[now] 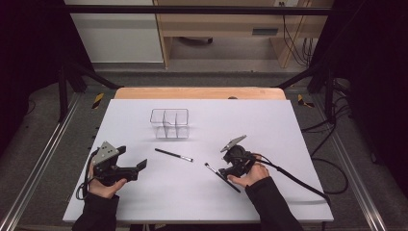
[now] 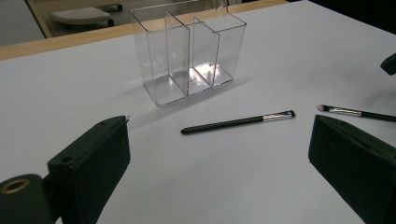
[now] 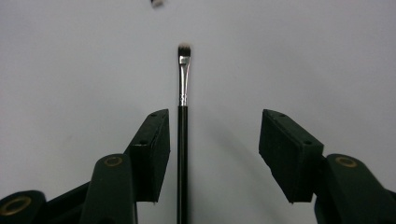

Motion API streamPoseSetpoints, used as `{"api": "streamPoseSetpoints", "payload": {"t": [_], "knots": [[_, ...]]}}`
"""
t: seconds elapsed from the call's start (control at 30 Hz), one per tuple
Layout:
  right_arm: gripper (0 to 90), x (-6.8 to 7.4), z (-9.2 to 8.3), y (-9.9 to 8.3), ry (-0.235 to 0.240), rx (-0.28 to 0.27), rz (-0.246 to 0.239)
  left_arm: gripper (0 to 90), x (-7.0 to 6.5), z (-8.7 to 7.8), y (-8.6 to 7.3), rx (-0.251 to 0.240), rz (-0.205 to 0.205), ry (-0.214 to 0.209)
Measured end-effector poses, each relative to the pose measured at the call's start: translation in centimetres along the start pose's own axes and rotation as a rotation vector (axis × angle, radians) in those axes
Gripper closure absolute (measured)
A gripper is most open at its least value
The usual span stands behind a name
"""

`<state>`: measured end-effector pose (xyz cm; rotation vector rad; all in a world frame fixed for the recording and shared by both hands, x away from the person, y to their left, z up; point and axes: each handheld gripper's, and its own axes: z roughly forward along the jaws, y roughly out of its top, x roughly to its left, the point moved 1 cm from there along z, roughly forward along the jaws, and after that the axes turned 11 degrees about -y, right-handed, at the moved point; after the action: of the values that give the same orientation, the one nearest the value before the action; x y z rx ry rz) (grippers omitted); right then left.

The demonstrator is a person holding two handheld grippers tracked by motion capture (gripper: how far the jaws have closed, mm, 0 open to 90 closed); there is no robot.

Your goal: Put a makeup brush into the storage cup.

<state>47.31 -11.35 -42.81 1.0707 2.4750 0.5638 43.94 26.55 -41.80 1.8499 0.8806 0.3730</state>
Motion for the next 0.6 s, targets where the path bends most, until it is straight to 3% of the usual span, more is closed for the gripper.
{"api": "streamPoseSetpoints", "payload": {"t": [0.27, 0.6], "knots": [[42.6, 0.6, 0.9, 0.6, 0.021, 0.096, -0.028, 4.7, 0.0, 0.0, 0.0, 0.0, -0.001, 0.0], [43.3, 1.5, 2.2, 0.9, 0.028, 0.163, -0.072, 4.6, 0.0, 0.0, 0.0, -0.001, -0.001, 0.0]]}}
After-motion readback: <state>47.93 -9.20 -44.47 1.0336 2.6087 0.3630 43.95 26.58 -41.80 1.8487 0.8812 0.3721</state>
